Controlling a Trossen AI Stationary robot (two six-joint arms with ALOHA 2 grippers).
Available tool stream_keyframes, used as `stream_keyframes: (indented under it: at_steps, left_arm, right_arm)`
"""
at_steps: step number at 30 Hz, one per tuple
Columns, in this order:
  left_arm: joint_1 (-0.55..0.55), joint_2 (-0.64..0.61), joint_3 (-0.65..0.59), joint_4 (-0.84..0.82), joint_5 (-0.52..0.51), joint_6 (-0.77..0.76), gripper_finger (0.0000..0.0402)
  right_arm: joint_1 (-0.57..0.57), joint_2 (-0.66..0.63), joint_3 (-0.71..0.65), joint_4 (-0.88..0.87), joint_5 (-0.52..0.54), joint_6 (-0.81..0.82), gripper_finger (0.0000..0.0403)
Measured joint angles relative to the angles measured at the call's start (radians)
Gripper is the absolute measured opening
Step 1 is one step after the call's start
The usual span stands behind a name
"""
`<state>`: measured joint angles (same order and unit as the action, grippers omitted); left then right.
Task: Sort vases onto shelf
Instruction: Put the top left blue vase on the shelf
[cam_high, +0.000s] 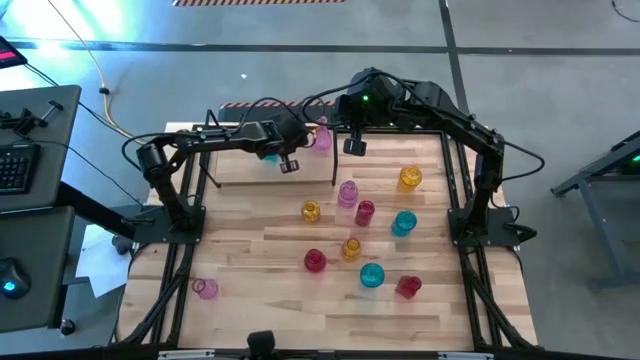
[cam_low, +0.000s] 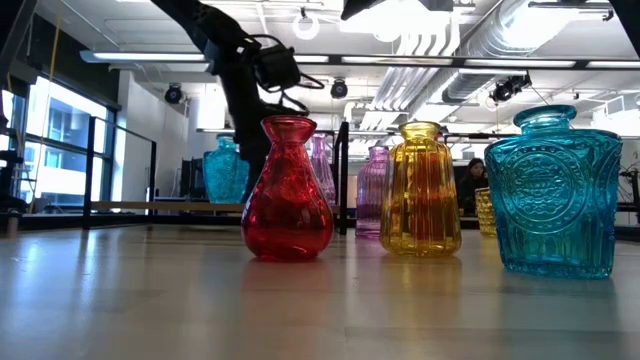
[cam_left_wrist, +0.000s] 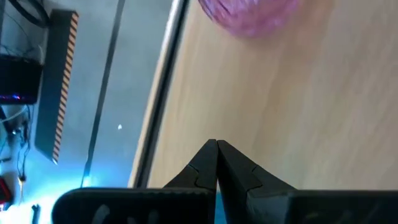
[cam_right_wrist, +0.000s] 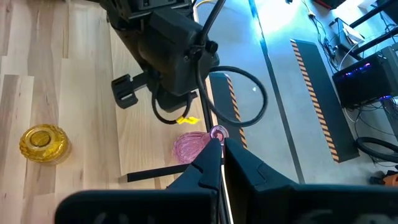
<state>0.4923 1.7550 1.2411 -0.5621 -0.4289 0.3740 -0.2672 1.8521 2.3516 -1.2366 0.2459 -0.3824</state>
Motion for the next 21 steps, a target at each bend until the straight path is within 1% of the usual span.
stream_keyframes:
  at_steps: [4,14,21]
  left_arm:
    - [0.000,0.000,0.000,-0.051,0.000,-0.029,0.0000]
    - [0.005,0.000,0.000,-0.103,-0.003,-0.059,0.0000]
    - [0.009,0.000,0.000,-0.140,-0.043,-0.085,0.0000]
  right_arm:
    - [0.000,0.000,0.000,0.000,0.000,0.000,0.0000]
    - [0.000,0.000,0.000,-0.001,-0.012,0.007,0.0000]
    - [0.000,0.000,0.000,-0.001,-0.013,0.007,0.0000]
